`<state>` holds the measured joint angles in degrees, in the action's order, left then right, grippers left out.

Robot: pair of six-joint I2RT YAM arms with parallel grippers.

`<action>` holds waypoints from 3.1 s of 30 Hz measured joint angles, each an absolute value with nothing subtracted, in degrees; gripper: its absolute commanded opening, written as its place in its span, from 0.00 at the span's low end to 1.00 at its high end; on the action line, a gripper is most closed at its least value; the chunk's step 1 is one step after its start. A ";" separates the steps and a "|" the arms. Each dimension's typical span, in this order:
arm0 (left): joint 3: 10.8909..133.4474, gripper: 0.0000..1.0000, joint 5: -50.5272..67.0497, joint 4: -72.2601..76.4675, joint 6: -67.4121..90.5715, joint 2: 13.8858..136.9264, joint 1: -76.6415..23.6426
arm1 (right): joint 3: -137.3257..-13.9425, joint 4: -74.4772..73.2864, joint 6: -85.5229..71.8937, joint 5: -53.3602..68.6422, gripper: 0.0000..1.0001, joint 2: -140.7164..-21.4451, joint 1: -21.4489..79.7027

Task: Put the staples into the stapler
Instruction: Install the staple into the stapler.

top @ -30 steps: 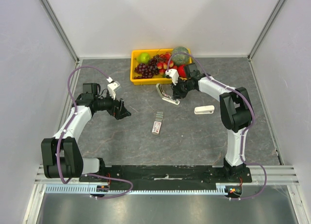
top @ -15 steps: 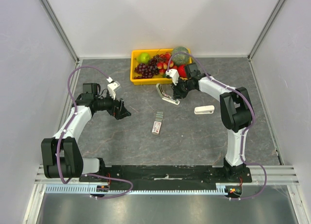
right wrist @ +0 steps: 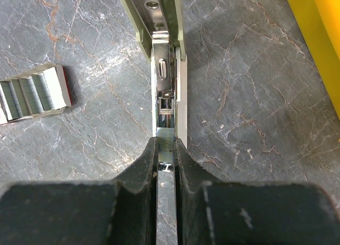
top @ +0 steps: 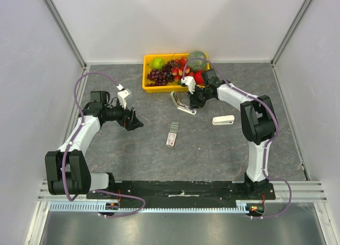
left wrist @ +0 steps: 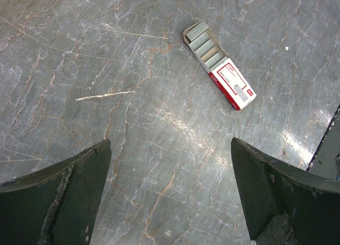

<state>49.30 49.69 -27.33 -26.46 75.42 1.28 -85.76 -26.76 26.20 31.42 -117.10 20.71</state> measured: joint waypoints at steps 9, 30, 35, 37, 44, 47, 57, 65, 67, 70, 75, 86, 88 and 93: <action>49.30 1.00 49.69 -27.31 -26.46 75.40 1.28 | -86.00 -27.27 27.05 31.42 0.17 -117.21 20.71; 49.30 1.00 49.69 -27.33 -26.46 75.42 1.28 | -87.15 -28.82 28.36 31.68 0.23 -117.93 20.71; 49.30 1.00 49.67 -27.33 -26.46 75.42 1.28 | -87.15 -28.91 28.49 31.79 0.24 -117.93 20.71; 49.30 1.00 49.69 -27.31 -26.46 75.42 1.28 | -87.15 -28.95 28.56 31.88 0.25 -117.93 20.71; 49.30 1.00 49.69 -27.33 -26.46 75.42 1.28 | -87.15 -29.04 28.56 32.03 0.27 -117.93 20.71; 49.30 1.00 49.69 -27.33 -26.46 75.40 1.28 | -87.15 -29.15 28.56 32.23 0.27 -117.93 20.71; 49.30 1.00 49.69 -27.33 -26.46 75.40 1.28 | -87.18 -29.19 28.56 32.56 0.29 -117.93 20.71; 49.30 1.00 49.67 -27.33 -26.46 75.42 1.28 | -87.18 -29.21 28.56 32.60 0.30 -117.93 20.71; 49.30 1.00 49.67 -27.33 -26.46 75.42 1.28 | -87.18 -29.21 28.56 32.60 0.31 -117.93 20.71; 49.30 1.00 49.67 -27.33 -26.46 75.42 1.28 | -87.20 -29.21 28.53 32.60 0.32 -117.93 20.71; 49.30 1.00 49.69 -27.33 -26.46 75.42 1.28 | -87.20 -29.21 28.51 32.58 0.33 -117.91 20.71; 49.30 1.00 49.67 -27.24 -26.46 75.40 1.28 | -87.20 -29.19 29.19 31.40 0.36 -115.57 20.36; 49.30 1.00 49.63 -27.00 -26.46 75.42 1.28 | -87.13 -29.15 30.00 31.14 0.38 -114.30 20.03; 49.32 1.00 49.76 -25.54 -26.74 76.01 1.28 | -81.65 -27.31 34.41 31.00 0.39 -108.51 19.25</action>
